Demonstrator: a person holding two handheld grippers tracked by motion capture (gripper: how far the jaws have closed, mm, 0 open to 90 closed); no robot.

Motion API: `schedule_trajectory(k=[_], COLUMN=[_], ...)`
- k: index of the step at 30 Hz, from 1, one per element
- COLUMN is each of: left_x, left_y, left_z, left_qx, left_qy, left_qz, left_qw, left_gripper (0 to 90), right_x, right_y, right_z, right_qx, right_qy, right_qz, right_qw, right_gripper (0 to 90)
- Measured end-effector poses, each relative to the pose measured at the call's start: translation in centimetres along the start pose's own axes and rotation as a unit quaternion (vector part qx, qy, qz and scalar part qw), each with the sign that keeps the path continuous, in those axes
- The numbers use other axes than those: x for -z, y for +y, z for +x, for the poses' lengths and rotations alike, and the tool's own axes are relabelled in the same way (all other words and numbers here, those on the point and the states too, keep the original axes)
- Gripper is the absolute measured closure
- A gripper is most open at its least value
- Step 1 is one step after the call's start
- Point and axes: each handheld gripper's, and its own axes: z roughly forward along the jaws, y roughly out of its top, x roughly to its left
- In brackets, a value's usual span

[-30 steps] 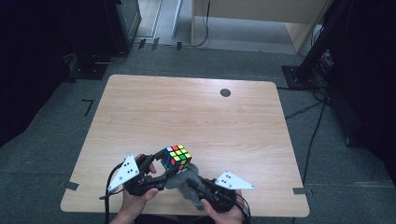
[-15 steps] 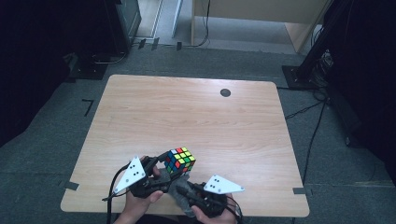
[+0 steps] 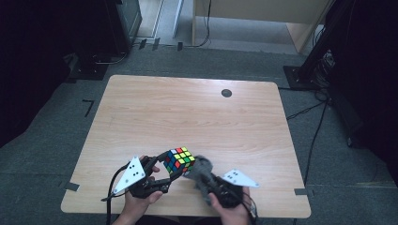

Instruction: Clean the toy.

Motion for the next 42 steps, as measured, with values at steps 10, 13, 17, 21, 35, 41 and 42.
schedule_trajectory(k=[10,13,17,21,35,41,42], left_x=[-0.4,-0.5,-0.1,-0.1,-1.0,-0.7,-0.6], left_y=[-0.3,-0.3,0.0,-0.1,-0.8,-0.5,-0.4], left_z=[-0.8,-1.0,-0.5,-0.4,-1.0,-0.9,-0.7], left_qx=[-0.002,-0.004,0.006,0.008,0.014,0.009,0.012], left_qy=[0.012,0.017,0.019,0.023,0.035,0.040,0.042], left_qz=[0.007,0.009,-0.002,0.000,0.020,0.010,0.007], left_qw=[0.9999,0.9998,0.9998,0.9997,0.9991,0.9991,0.9990], left_gripper=[34.2,34.3,34.3,34.3,34.3,34.4,34.3], right_x=[0.2,0.0,0.0,0.4,-0.9,-0.5,-0.4], right_y=[0.6,0.6,0.3,0.3,0.0,0.2,0.3], right_z=[6.7,5.7,3.1,0.4,6.6,3.5,2.8], right_qx=[0.067,0.048,0.015,-0.007,0.095,0.032,0.030], right_qy=[0.094,0.078,0.027,-0.027,0.093,0.041,0.028], right_qz=[-0.059,-0.053,-0.046,-0.048,-0.024,-0.034,-0.035], right_qw=[0.9915,0.9944,0.9985,0.9984,0.9908,0.9980,0.9986], right_gripper=[75.0,75.1,75.1,75.1,74.2,74.3,74.3])
